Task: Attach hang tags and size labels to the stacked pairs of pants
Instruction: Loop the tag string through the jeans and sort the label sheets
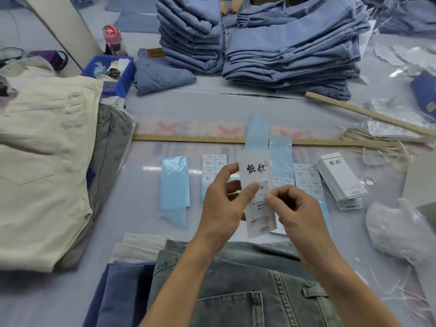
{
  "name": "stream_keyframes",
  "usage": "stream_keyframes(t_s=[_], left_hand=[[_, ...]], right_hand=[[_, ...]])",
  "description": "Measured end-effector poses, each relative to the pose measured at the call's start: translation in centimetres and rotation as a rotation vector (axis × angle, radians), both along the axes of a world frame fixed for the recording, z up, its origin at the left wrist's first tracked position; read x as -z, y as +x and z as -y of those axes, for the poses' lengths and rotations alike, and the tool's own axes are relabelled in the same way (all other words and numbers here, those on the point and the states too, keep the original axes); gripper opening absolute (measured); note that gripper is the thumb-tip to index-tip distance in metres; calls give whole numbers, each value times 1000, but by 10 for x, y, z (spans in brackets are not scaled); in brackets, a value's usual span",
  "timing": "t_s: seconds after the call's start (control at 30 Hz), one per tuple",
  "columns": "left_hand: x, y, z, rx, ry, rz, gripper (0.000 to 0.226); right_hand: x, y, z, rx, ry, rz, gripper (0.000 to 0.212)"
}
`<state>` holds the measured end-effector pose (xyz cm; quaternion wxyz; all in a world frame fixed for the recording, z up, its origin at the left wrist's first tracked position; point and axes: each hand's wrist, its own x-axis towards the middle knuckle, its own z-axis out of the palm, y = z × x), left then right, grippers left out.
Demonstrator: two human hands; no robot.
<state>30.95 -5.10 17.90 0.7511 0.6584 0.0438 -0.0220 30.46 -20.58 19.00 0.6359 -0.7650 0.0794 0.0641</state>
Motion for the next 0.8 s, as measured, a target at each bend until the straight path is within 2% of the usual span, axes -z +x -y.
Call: stream_keyframes(t_s=[0.07, 0.1, 0.13, 0.2, 0.23, 0.3, 0.37, 0.5, 0.6, 0.7, 0.8], left_hand=[[-1, -5, 1, -35, 43, 25, 30], [-2, -8, 1, -54, 55, 39, 29], [-4, -10, 0, -70, 60, 56, 28], [-9, -15, -3, -70, 50, 78, 28], [-13, -17, -5, -43, 36, 80, 28], [-20, -26, -4, 52, 15, 96, 29], [-25, -39, 2, 135, 38, 150, 31], [-29, -73, 24, 242, 51, 134, 68], [-25, -98, 36, 248, -46, 75, 81], [-18, -116, 40, 299, -107, 10, 76], [-15, -129, 45, 257, -54, -59, 55]], right_hand=[[-1, -7, -4, 60, -90, 60, 13], [-1, -11, -6, 91, -134, 93, 17], [-2, -15, -7, 118, -159, 116, 33], [-5, -19, -4, 139, -38, 68, 66], [-9, -21, -2, 113, 102, 16, 69], [-14, -26, 3, -1, 282, -11, 50], [-19, -36, 3, -26, 253, 98, 27], [-30, -60, 6, 177, 370, 180, 19], [-29, -79, 11, 260, 319, 201, 18], [-24, -101, 14, 396, 272, 180, 25], [-16, -126, 21, 315, 219, 151, 11]])
